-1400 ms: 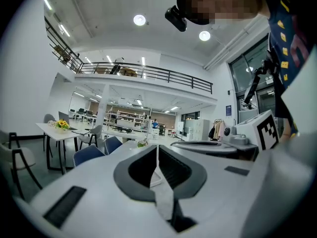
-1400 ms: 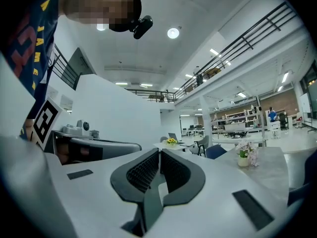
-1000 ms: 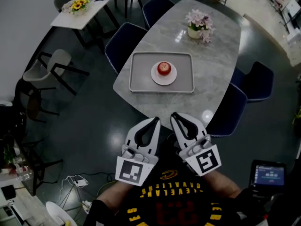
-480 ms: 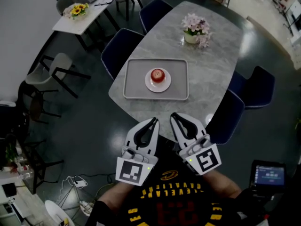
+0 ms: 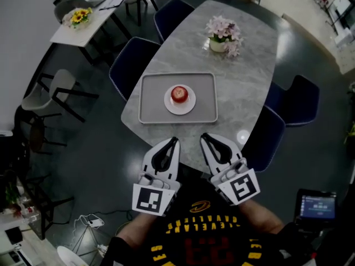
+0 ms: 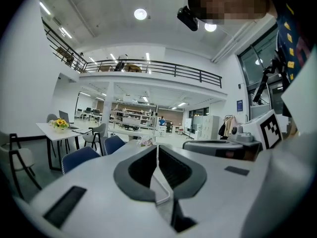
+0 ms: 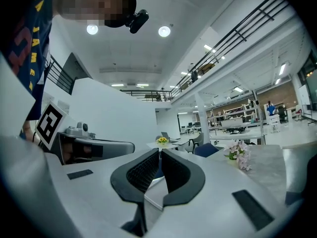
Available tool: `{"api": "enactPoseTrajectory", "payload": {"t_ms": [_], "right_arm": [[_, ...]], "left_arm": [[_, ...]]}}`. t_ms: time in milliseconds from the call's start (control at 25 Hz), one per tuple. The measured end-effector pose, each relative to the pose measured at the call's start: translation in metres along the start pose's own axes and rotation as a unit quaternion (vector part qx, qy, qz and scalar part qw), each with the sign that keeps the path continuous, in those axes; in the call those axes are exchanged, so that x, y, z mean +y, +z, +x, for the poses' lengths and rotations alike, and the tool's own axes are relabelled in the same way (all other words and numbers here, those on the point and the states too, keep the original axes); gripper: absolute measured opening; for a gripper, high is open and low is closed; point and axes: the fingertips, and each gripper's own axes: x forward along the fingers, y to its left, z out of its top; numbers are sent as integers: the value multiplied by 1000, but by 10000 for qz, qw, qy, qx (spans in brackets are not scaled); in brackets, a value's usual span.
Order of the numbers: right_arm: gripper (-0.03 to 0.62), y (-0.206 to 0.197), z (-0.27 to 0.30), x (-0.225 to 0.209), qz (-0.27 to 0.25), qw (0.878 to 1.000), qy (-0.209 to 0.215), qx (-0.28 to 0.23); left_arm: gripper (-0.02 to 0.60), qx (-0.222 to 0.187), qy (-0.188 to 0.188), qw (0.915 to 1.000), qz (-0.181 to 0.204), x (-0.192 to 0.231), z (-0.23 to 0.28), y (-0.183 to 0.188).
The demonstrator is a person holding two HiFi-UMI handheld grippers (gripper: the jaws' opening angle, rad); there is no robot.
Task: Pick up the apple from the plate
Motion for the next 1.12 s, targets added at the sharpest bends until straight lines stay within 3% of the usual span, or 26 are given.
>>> {"api": "enactPoseTrajectory", "payload": {"t_ms": [440,600,800,880,1120], "right_arm": [[8,-14,70,-40,536,9969,-513,279],[8,-33,89,-59,689,9932,-801,497],[9,-55,106,-81,884,9860,-1197,750],[64,-63,114,-90,1024,9823,-1339,811],[81,-93,132,-109,1354,9719,-1616,1044]], "left_arm": [[2,417,-502,9975,-269,65,66,-3],[2,608,-621,9951,-463,89,93,-22],[40,1057,-794,9895,-581,110,118,-46],[51,1223,-824,9865,-717,117,127,-55],[81,1769,-806,9751,-1068,143,149,-87]]}}
